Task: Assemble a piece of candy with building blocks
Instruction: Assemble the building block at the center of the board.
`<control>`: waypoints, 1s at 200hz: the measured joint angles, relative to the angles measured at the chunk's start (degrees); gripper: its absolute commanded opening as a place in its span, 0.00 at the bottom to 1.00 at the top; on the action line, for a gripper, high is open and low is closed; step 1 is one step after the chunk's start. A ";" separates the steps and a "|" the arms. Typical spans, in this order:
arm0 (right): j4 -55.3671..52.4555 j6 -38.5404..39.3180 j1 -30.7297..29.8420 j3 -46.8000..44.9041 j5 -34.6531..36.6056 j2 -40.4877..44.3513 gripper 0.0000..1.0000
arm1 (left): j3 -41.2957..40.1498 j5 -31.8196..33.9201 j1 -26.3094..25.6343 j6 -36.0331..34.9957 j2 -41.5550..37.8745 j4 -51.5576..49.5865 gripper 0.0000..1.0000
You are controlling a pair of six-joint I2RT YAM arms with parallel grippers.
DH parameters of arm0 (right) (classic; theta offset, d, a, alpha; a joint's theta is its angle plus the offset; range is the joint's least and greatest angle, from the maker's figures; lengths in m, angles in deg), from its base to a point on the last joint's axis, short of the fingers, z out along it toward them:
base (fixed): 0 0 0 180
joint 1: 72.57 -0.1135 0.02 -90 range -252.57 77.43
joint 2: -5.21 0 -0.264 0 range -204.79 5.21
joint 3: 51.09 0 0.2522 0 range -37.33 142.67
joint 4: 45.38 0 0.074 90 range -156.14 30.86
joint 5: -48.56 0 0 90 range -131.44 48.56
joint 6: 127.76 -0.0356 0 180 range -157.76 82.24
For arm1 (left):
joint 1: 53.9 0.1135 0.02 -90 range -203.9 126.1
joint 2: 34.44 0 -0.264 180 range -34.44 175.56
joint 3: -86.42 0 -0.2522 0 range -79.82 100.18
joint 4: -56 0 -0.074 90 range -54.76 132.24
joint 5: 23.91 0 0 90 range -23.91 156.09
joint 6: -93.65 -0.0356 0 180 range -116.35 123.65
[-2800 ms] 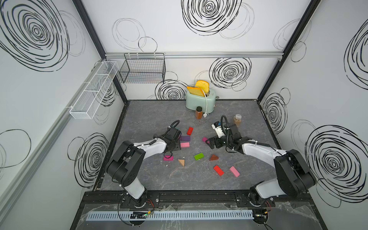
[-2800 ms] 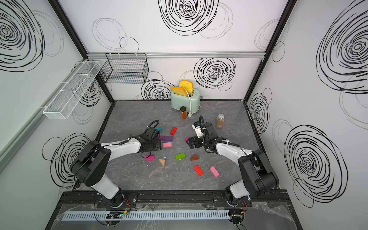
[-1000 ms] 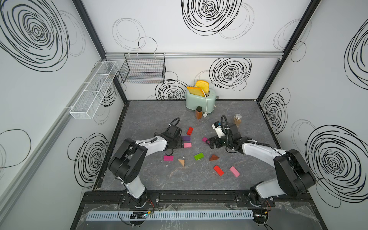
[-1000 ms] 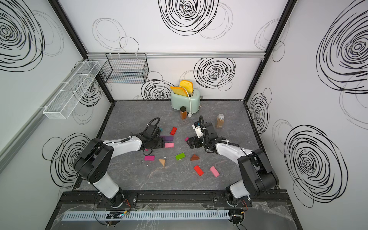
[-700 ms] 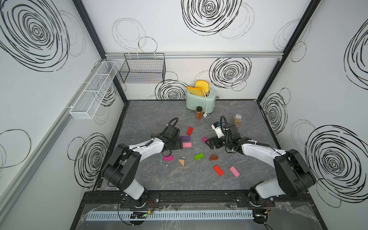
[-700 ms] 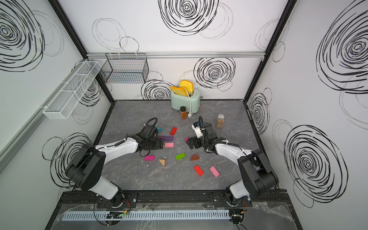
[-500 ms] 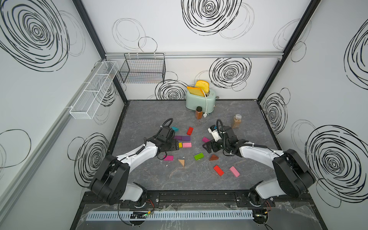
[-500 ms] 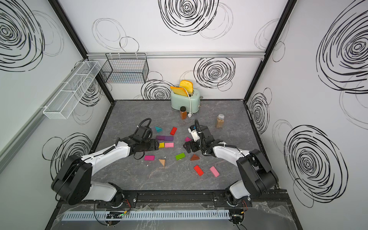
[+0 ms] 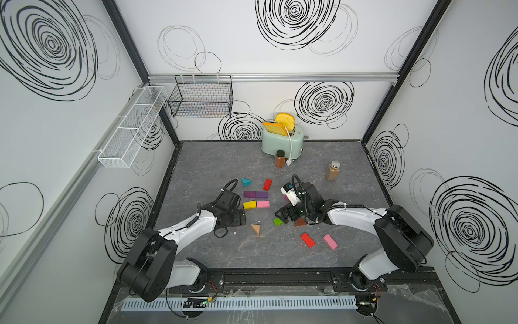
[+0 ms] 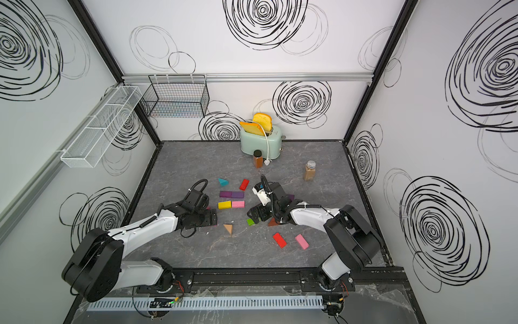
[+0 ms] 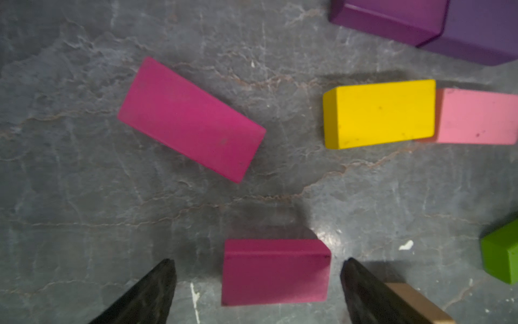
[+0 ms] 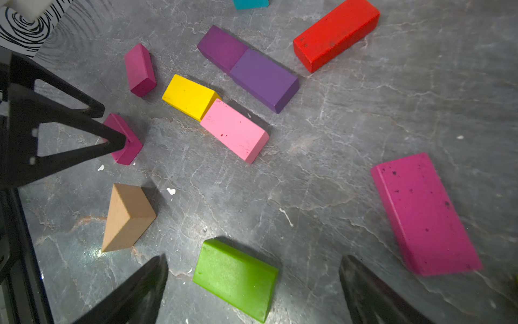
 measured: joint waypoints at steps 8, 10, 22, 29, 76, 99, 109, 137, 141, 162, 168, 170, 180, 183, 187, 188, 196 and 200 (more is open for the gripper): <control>-0.02 0.00 0.00 0.02 0.02 0.00 0.99 | 0.00 0.00 -0.59 0.09 0.17 0.00 0.94; -0.04 0.00 0.00 0.02 0.02 0.00 0.99 | 0.00 0.00 -0.70 0.07 0.24 0.00 0.93; -0.04 0.00 0.02 0.15 0.09 0.00 0.99 | 0.00 0.00 -1.31 0.09 0.79 0.09 0.91; -0.07 0.02 0.11 0.33 0.13 0.00 0.99 | 0.00 0.00 -1.57 0.11 1.14 0.11 0.89; -0.11 0.37 2.38 0.66 0.13 0.04 0.99 | 0.11 1.11 -3.19 0.09 2.75 1.29 0.79; -0.15 0.79 4.02 0.63 0.11 0.26 0.99 | 0.46 1.79 -3.76 -0.11 3.76 2.34 0.70; -0.15 0.98 4.63 0.59 0.07 0.57 0.99 | 0.59 2.14 -4.02 0.17 4.11 2.75 0.65; -0.11 1.31 6.23 0.39 -0.07 1.46 0.99 | 0.96 2.38 -4.76 0.35 4.46 2.97 0.57; -0.13 1.36 6.40 0.35 -0.11 1.57 0.99 | 1.03 2.38 -4.87 0.48 4.52 2.97 0.57; -0.11 1.49 7.19 -0.04 -0.31 2.10 0.99 | 1.75 2.16 -5.90 1.14 5.27 2.95 0.55; -0.13 1.53 7.37 -0.20 -0.33 2.19 0.99 | 2.01 2.12 -6.16 1.36 5.53 2.95 0.55; -0.13 1.57 7.41 -0.22 -0.33 2.19 0.99 | 2.14 2.08 -6.23 1.44 5.68 2.95 0.55; -0.11 1.64 7.54 -0.35 -0.39 2.21 0.99 | 2.82 1.77 -6.49 1.90 6.40 3.04 0.54; -0.13 1.64 7.56 -0.37 -0.42 2.23 0.99 | 3.04 1.73 -6.56 2.05 6.69 3.08 0.54; -0.13 1.64 7.61 -0.42 -0.44 2.25 0.99 | 3.39 1.68 -6.62 2.21 6.99 3.08 0.55; -0.13 1.66 7.61 -0.42 -0.44 2.25 0.99 | 3.50 1.66 -6.67 2.27 7.15 3.15 0.55; -0.13 1.66 7.74 -0.57 -0.48 2.45 0.99 | 4.35 1.60 -6.93 2.60 8.15 3.32 0.55; -0.13 1.66 7.80 -0.68 -0.52 2.54 0.99 | 4.76 1.57 -7.04 2.71 8.59 3.43 0.55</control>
